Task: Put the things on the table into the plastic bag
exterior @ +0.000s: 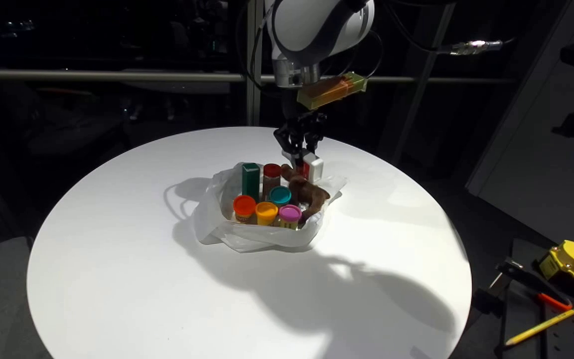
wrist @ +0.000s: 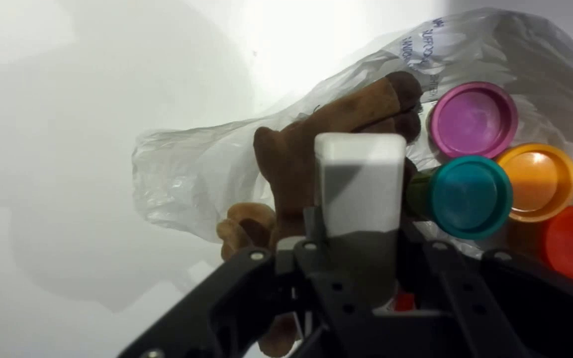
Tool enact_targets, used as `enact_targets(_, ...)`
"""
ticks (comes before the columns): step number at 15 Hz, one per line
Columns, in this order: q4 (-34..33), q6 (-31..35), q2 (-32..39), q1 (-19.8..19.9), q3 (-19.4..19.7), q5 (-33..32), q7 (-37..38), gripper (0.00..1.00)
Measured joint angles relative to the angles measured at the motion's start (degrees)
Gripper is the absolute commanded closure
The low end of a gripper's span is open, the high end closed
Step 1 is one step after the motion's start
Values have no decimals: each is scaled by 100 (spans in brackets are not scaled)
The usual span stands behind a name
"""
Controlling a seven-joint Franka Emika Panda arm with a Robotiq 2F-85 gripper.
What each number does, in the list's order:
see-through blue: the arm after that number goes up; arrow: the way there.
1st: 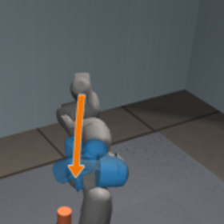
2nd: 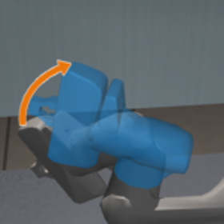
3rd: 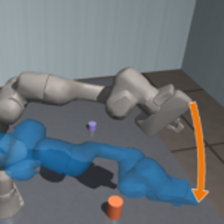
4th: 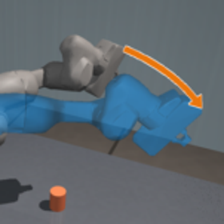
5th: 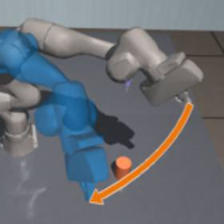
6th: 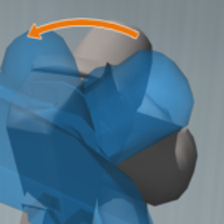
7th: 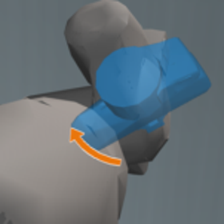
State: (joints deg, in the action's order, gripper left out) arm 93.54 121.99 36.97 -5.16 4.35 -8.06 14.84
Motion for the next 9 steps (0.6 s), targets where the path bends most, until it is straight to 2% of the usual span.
enact_targets(4,4,0,38,-6,-100,66,1,90)
enact_targets(5,4,0,58,-8,-111,66,1,78)
enact_targets(6,4,0,82,-8,-115,66,1,40)
enact_targets(7,4,0,110,-9,-115,66,4,39)
enact_targets(9,4,8,163,-8,-109,66,19,26)
